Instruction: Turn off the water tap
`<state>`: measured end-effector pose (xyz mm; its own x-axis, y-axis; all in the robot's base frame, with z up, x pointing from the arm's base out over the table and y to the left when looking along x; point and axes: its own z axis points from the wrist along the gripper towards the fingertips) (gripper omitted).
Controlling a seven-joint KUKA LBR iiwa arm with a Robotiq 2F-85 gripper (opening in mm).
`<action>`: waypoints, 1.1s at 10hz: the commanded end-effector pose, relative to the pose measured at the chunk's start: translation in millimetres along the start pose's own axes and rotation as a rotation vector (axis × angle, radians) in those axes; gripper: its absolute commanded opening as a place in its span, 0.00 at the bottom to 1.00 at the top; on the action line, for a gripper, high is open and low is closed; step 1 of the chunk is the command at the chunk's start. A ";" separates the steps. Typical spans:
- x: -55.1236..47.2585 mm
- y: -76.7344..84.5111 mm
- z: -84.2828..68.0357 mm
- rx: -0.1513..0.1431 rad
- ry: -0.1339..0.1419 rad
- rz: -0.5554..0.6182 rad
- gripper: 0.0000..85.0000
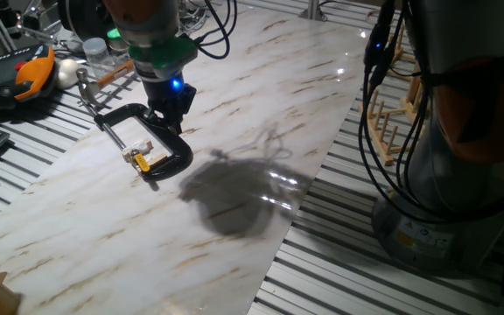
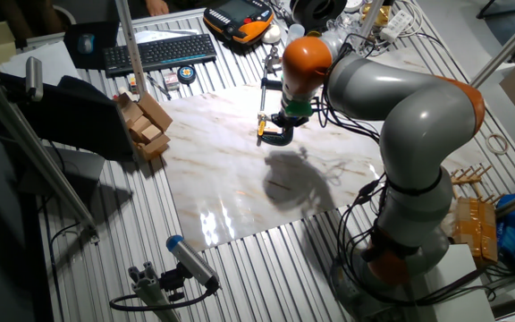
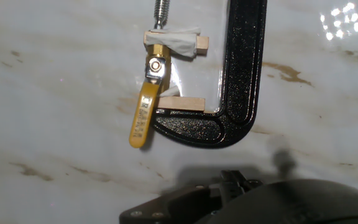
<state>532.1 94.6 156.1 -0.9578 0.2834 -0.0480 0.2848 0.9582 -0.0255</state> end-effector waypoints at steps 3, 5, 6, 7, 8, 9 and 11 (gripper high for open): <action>0.0 0.5 -0.3 -0.020 0.006 -0.019 0.00; 0.0 0.4 0.1 -0.052 0.013 -0.025 0.00; 0.0 0.4 0.1 -0.064 0.014 -0.014 0.00; 0.0 0.4 0.1 -0.053 0.008 0.007 0.00; 0.0 0.4 0.1 -0.030 0.000 0.014 0.00; 0.0 0.4 0.1 -0.020 0.025 -0.002 0.00; 0.0 0.4 0.1 -0.023 0.051 -0.054 0.00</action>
<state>532.2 94.9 156.0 -0.9727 0.2321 0.0031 0.2321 0.9727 -0.0043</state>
